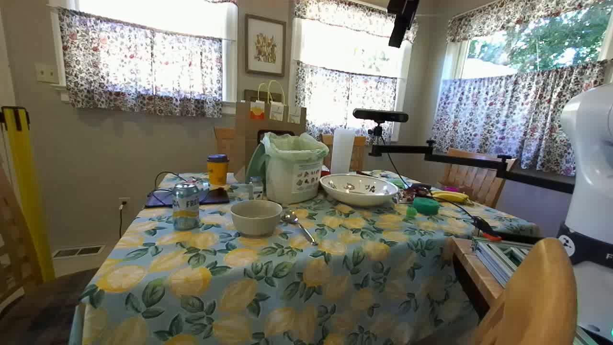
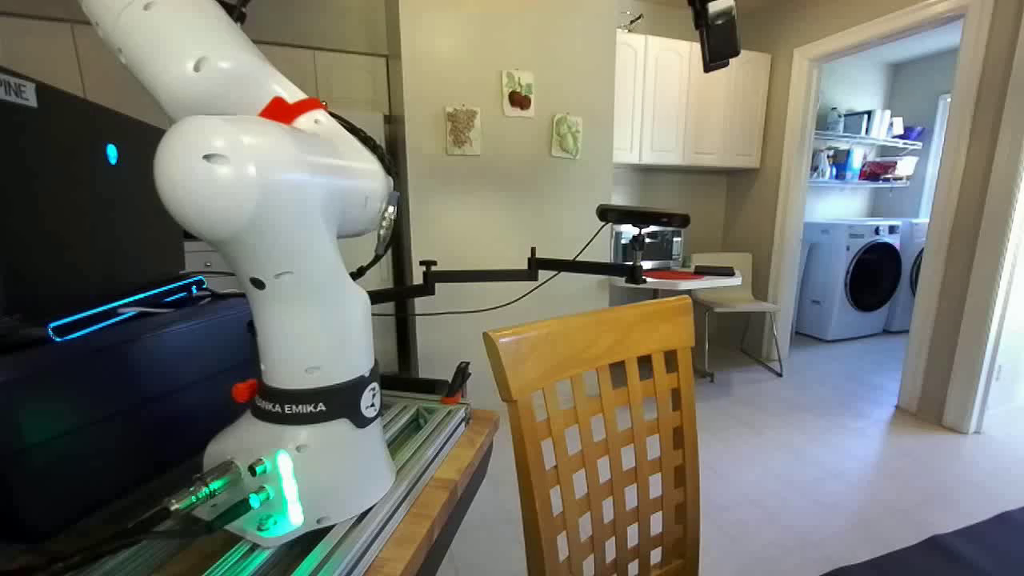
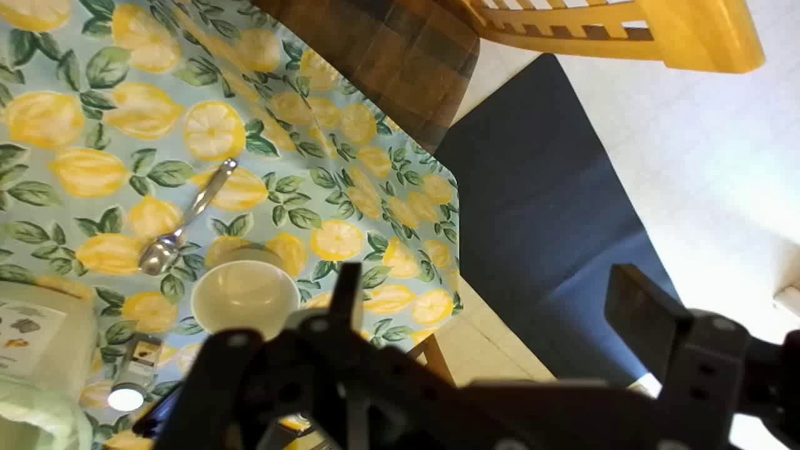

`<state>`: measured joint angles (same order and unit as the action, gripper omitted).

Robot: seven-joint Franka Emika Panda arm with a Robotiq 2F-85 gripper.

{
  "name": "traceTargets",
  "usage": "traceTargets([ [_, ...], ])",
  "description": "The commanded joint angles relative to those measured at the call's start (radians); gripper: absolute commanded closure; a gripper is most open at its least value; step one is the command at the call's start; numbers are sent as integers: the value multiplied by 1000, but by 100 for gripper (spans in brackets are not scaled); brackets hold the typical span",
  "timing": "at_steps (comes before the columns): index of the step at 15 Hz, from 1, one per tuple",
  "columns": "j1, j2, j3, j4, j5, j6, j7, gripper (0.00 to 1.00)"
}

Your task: Move the can forward

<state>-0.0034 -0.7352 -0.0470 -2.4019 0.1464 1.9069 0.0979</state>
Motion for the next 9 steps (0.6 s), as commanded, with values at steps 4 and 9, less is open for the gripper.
traceTargets([
  [4, -13, 1, 9, 2, 7, -3, -7, 0],
  [9, -17, -31, 21, 9, 19, -73, 36, 0],
])
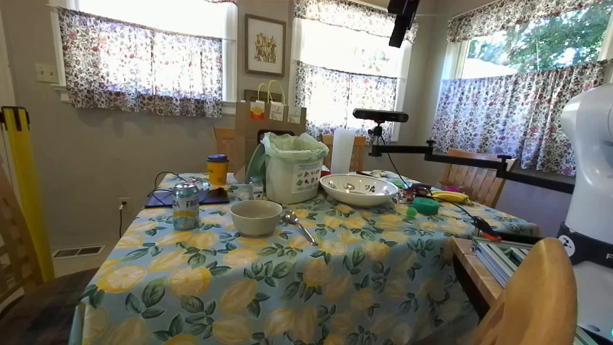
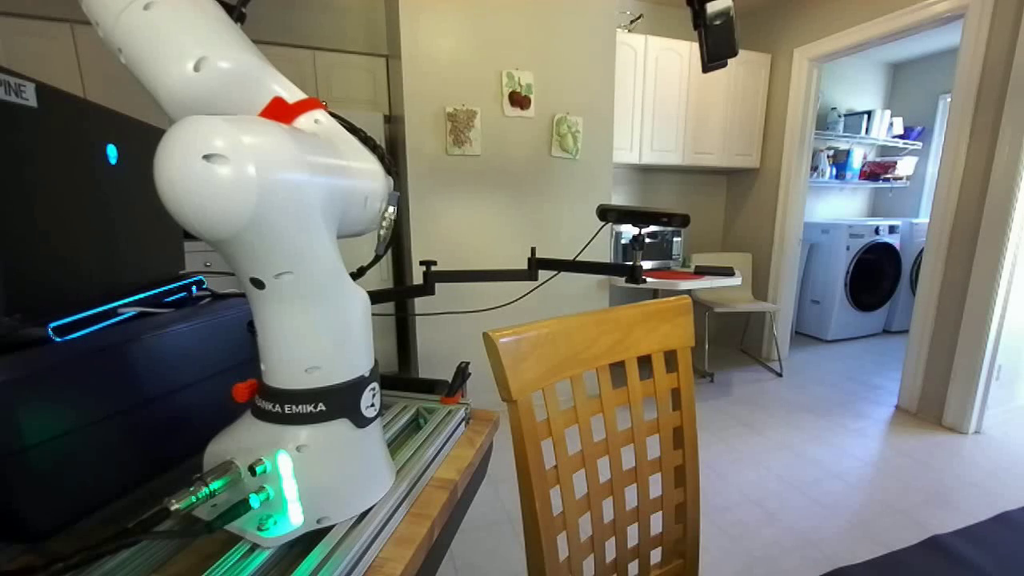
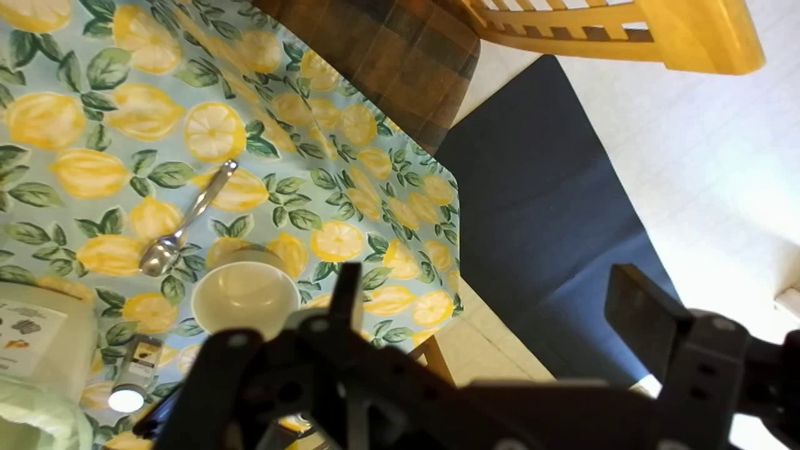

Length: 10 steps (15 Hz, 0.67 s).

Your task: Move the can forward

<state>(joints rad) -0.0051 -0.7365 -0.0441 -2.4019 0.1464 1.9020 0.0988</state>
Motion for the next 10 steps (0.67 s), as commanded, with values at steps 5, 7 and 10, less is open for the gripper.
traceTargets([
  [5, -18, 0, 98, 29, 77, -109, 211, 0],
  [7, -27, 52, 136, 56, 112, -58, 295, 0],
  [10, -37, 151, 168, 110, 146, 50, 381, 0],
])
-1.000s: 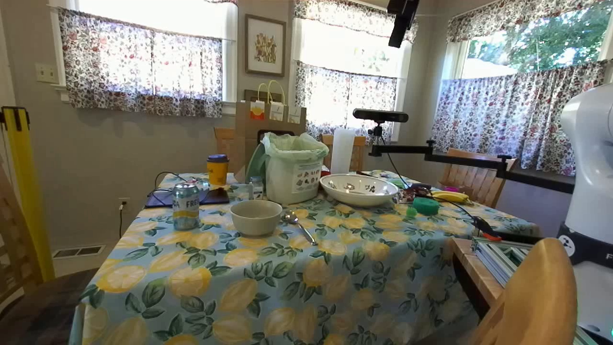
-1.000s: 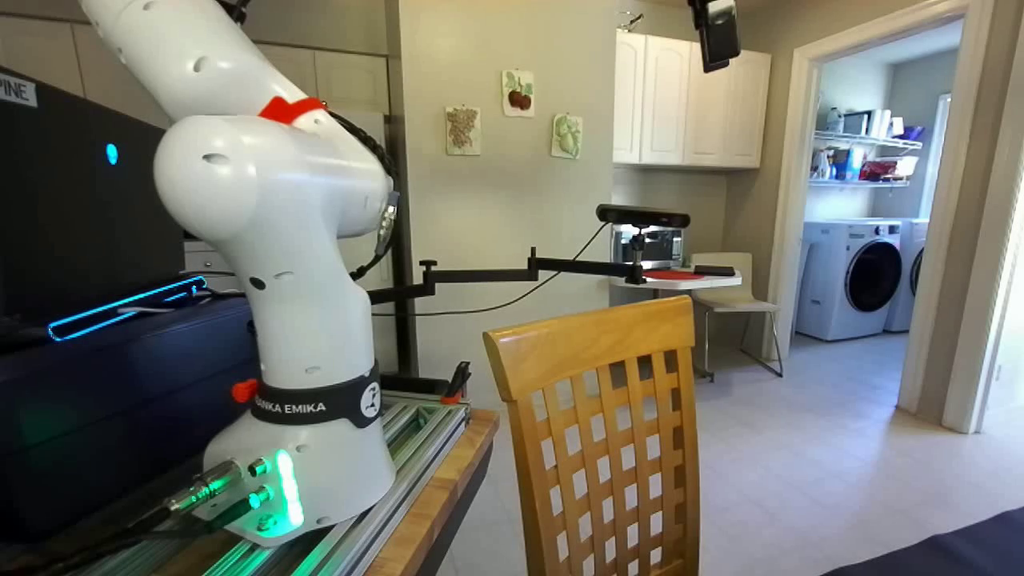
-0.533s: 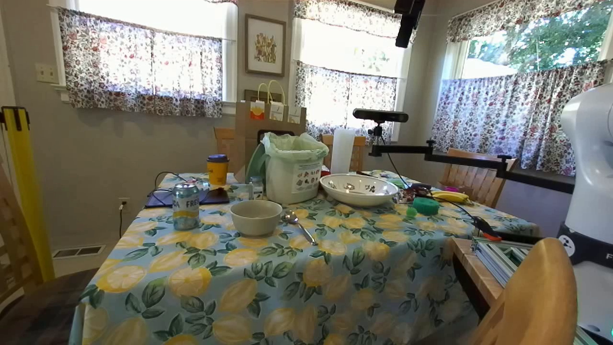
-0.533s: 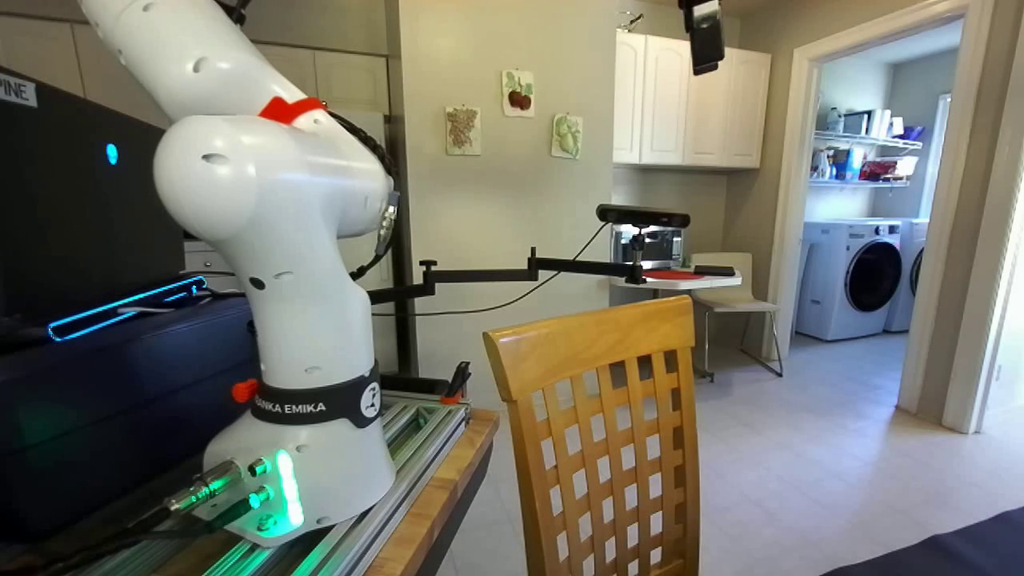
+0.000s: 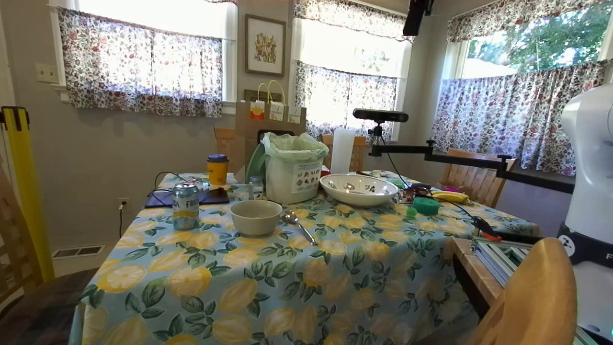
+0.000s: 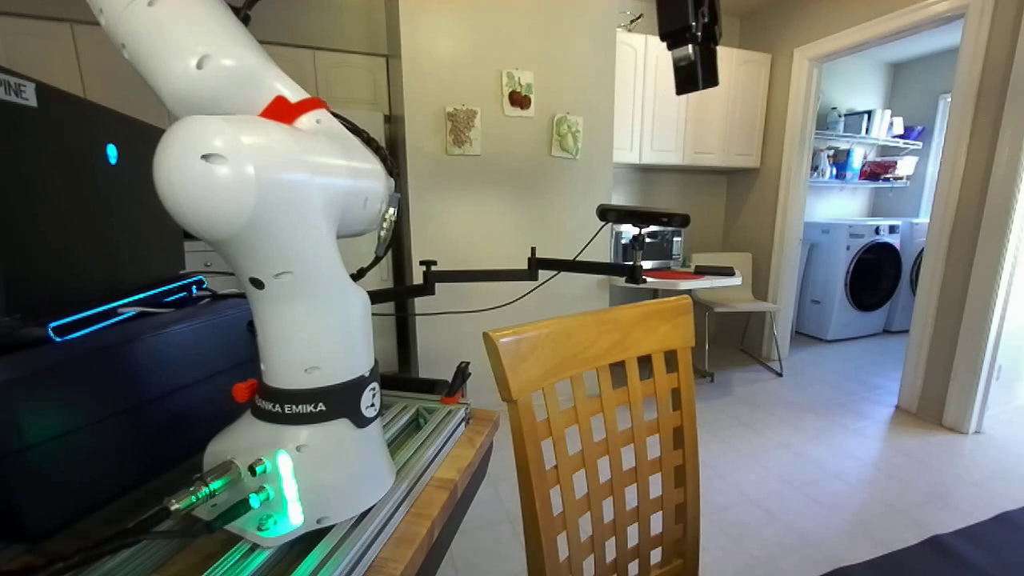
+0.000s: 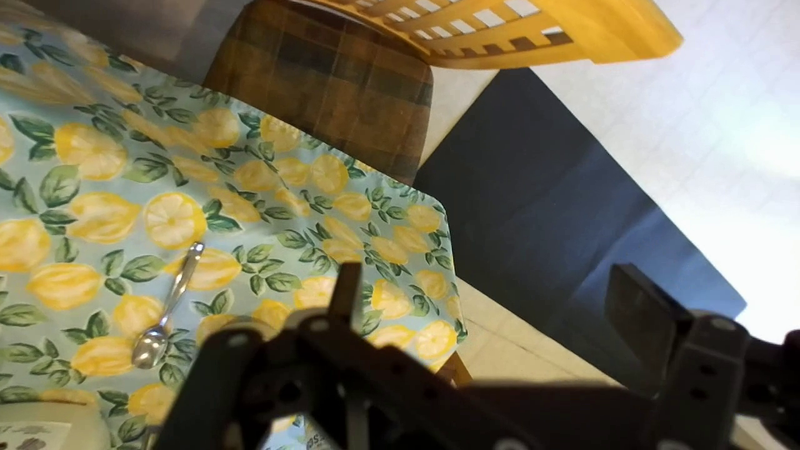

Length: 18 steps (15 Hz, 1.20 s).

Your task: Move the can forward

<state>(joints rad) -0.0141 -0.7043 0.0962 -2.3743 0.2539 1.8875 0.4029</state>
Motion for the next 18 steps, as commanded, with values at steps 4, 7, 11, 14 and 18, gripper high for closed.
traceTargets([
  [4, -56, 261, 32, 170, 3, 175, 160, 0],
  [7, -74, 353, 20, 250, -23, 198, 201, 0],
  [11, -76, 482, -1, 386, -33, 199, 239, 0],
  [14, -73, 562, -14, 489, -73, 174, 280, 0],
  [18, -66, 672, -36, 630, -128, 147, 333, 0],
])
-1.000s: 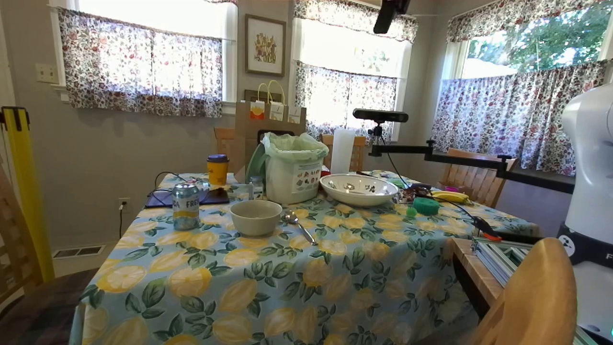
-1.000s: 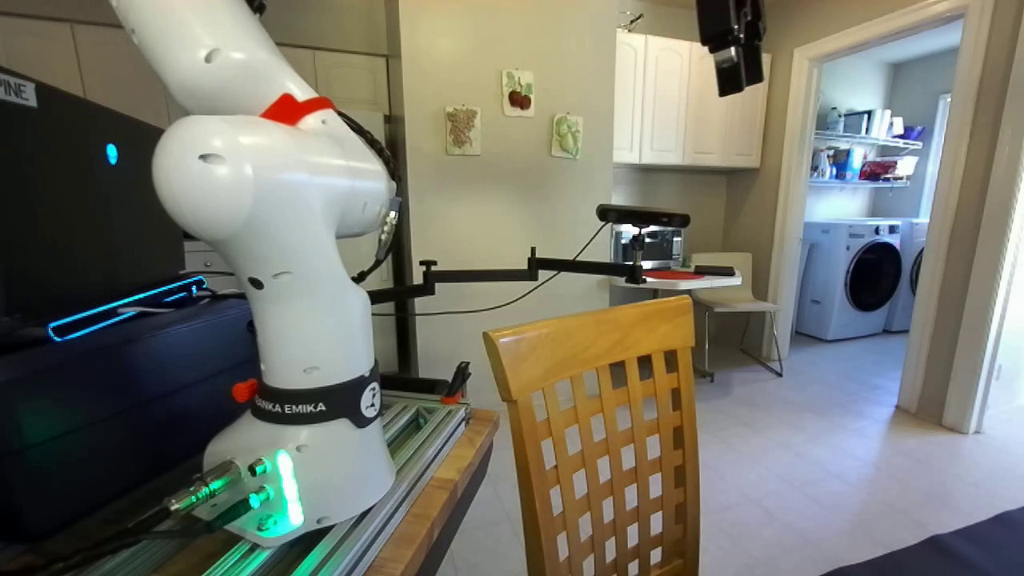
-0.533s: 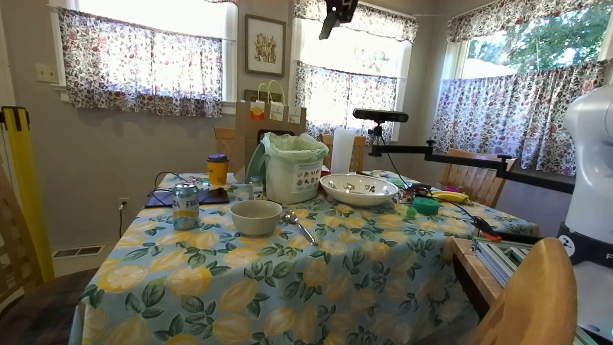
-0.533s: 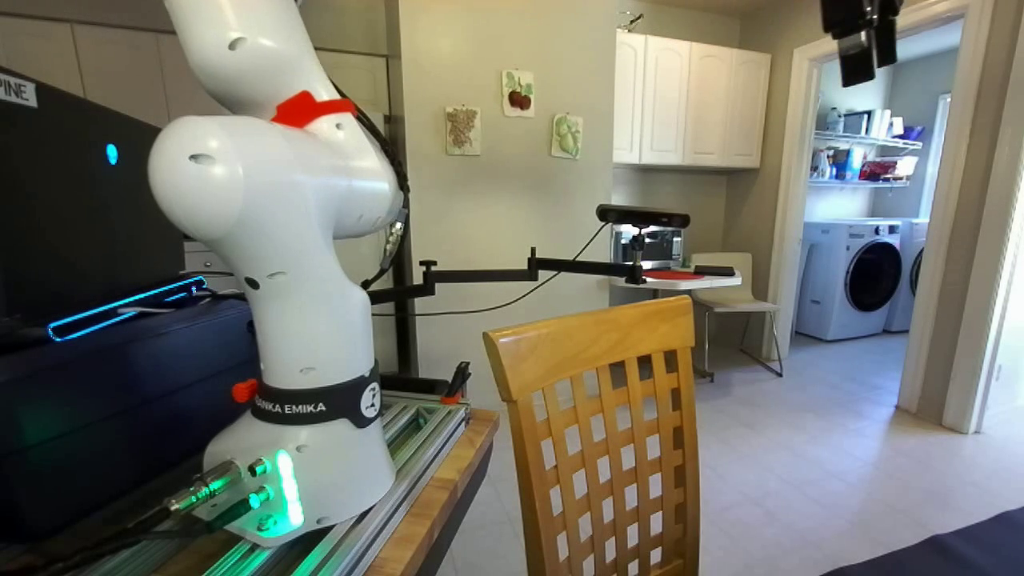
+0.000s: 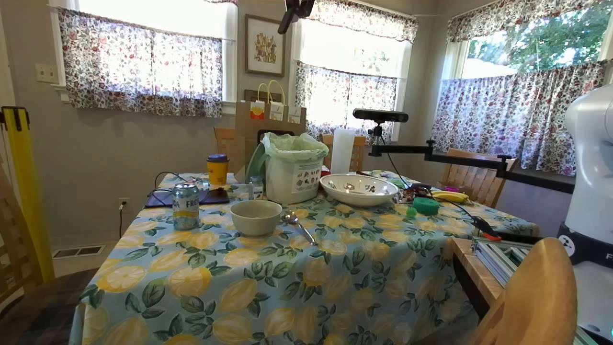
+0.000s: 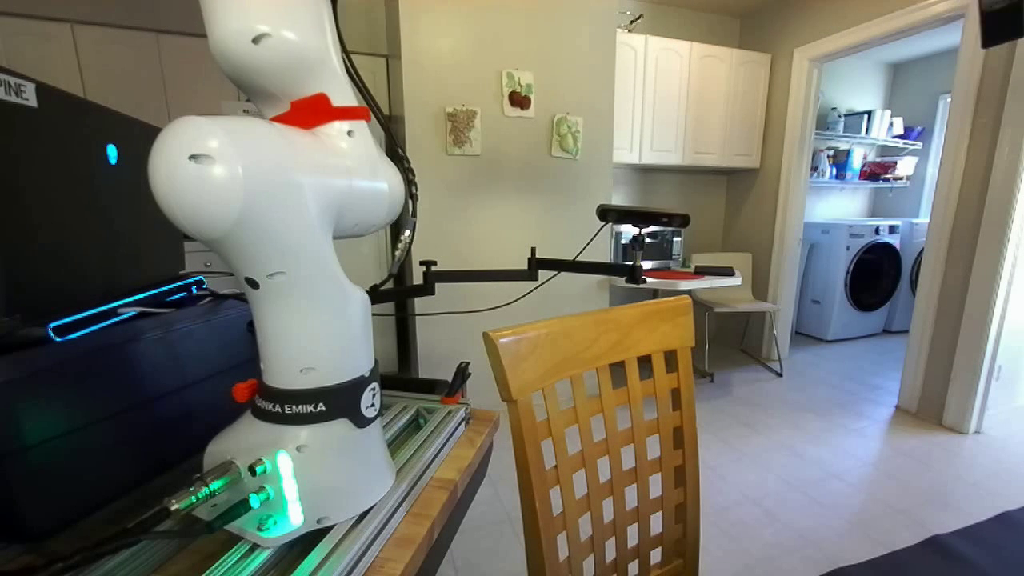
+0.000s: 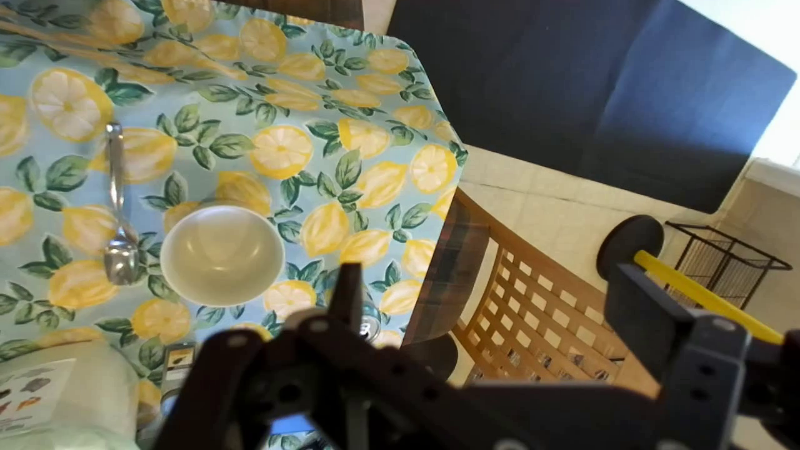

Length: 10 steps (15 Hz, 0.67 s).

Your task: Move the can forward

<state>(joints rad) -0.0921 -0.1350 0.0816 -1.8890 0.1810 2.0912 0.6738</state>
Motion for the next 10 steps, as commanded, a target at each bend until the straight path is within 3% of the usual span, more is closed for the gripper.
traceTargets([
  [1, 15, 133, -29, 182, -66, -66, 59, 0],
  [6, 23, 263, -69, 322, -140, -127, 44, 0],
  [10, 31, 361, -104, 398, -137, -124, 24, 0],
])
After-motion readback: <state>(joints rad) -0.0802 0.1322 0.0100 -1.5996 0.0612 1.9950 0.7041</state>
